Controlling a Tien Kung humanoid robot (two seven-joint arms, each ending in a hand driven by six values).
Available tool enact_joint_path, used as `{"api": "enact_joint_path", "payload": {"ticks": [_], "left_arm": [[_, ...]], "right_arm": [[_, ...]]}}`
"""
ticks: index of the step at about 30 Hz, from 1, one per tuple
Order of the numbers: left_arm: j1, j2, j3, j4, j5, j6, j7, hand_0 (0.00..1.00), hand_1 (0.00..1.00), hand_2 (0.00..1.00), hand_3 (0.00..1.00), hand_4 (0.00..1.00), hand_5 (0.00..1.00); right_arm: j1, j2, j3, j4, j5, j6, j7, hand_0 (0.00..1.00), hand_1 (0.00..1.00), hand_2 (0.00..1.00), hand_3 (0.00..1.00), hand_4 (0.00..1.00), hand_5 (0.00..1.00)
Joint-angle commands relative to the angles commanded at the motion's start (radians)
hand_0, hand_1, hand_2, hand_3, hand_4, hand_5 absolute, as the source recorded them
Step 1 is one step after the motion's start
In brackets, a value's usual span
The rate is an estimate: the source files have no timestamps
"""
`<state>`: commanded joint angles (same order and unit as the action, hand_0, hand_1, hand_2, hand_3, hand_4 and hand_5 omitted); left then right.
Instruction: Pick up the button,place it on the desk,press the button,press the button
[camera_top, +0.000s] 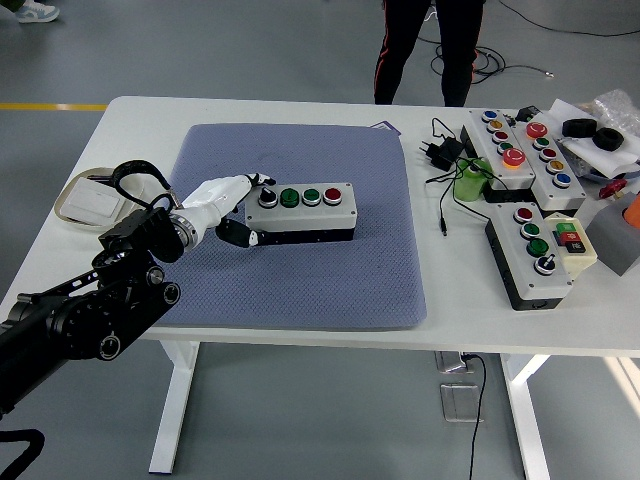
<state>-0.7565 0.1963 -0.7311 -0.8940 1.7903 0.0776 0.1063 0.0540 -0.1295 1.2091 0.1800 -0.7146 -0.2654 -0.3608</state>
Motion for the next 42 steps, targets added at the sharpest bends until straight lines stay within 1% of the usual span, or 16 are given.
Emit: {"api": "enact_joint_path", "payload": {"ticks": [2,4,5,10,11,13,16,17,22,23,26,28,29,36,39,42], "left_arm": [[0.001,0.000,-0.006,-0.001,0.000,-0.003,0.002,0.520,0.668,0.713,0.841,0.954,0.258],[0.002,0.001,-0.009,-0.002,-0.005,-0.017,0.004,0.520,0.668,0.713,0.841,0.954,0.258],[0.002,0.001,-0.008,-0.003,-0.005,-0.023,0.004,0.735,0.813,0.870,0.908,0.998,0.402],[0.003,0.000,-0.009,0.000,-0.014,-0.032,0.003,0.735,0.813,0.870,0.908,0.998,0.402],[0.003,0.000,-0.009,0.000,-0.012,-0.037,0.003,0.859,0.896,0.949,0.974,0.998,0.422],[0.003,0.000,-0.011,0.000,-0.007,-0.047,0.006,0.859,0.896,0.949,0.974,0.998,0.422],[0.003,0.000,-0.013,0.003,-0.009,-0.024,0.017,0.859,0.896,0.949,0.974,0.998,0.422],[0.003,0.000,-0.013,0.004,-0.010,-0.013,0.019,0.947,0.979,0.998,0.998,0.998,0.437],[0.002,-0.001,-0.012,0.005,-0.018,0.042,0.024,0.947,0.979,0.998,0.998,0.998,0.437],[0.003,-0.001,-0.011,0.005,-0.019,0.066,0.028,0.949,0.979,0.998,0.998,0.998,0.429],[0.006,-0.001,-0.009,0.005,-0.021,0.087,0.028,0.949,0.979,0.998,0.998,0.998,0.429],[0.007,-0.001,-0.006,0.007,-0.020,0.090,0.028,0.949,0.979,0.998,0.998,0.998,0.429],[0.007,-0.002,-0.005,0.009,-0.020,0.092,0.028,0.949,0.977,0.998,0.998,0.998,0.462],[0.007,-0.002,-0.002,0.015,-0.018,0.096,0.026,0.949,0.976,0.998,0.998,0.998,0.463],[0.012,0.001,0.002,0.012,-0.013,0.083,0.030,0.949,0.976,0.998,0.998,0.998,0.463],[0.018,0.002,0.009,0.012,0.000,0.082,0.033,0.955,0.976,0.998,0.998,0.998,0.463]], "right_arm": [[0.000,0.000,0.001,0.000,-0.001,0.000,0.000,0.653,0.509,0.549,0.592,0.281,0.403],[0.000,0.000,0.003,0.000,-0.003,0.000,0.000,0.653,0.509,0.549,0.592,0.281,0.403],[0.001,0.001,0.003,0.000,-0.002,0.000,0.000,0.653,0.509,0.549,0.592,0.281,0.402],[0.002,0.001,0.002,0.000,-0.002,-0.001,-0.001,0.653,0.509,0.549,0.592,0.281,0.402],[0.002,0.001,0.002,0.000,-0.002,-0.001,-0.001,0.653,0.509,0.549,0.592,0.281,0.401],[0.002,0.002,0.003,0.000,-0.003,-0.001,-0.002,0.653,0.509,0.549,0.592,0.281,0.401],[0.002,0.001,0.003,0.000,-0.002,0.000,-0.001,0.653,0.509,0.549,0.592,0.281,0.401],[0.002,0.001,0.003,0.000,-0.003,0.000,-0.001,0.653,0.509,0.549,0.592,0.282,0.402],[0.002,0.001,0.004,0.000,-0.004,0.000,-0.001,0.653,0.509,0.549,0.592,0.282,0.402],[0.002,0.001,0.004,0.000,-0.004,0.000,0.000,0.653,0.509,0.549,0.592,0.280,0.400],[0.003,0.001,0.003,0.000,-0.003,0.000,0.000,0.653,0.509,0.549,0.592,0.280,0.400],[0.003,0.001,0.004,0.000,-0.003,0.000,0.000,0.653,0.509,0.549,0.592,0.280,0.400],[0.003,0.001,0.003,0.000,-0.003,0.000,0.000,0.652,0.509,0.549,0.592,0.280,0.401],[0.002,0.002,0.005,0.000,-0.005,-0.001,-0.002,0.653,0.509,0.548,0.592,0.280,0.402],[0.001,0.002,0.006,0.000,-0.006,-0.001,-0.002,0.653,0.509,0.548,0.592,0.280,0.402],[-0.001,0.002,0.006,0.000,-0.005,-0.002,-0.002,0.652,0.509,0.549,0.592,0.280,0.399]]}}
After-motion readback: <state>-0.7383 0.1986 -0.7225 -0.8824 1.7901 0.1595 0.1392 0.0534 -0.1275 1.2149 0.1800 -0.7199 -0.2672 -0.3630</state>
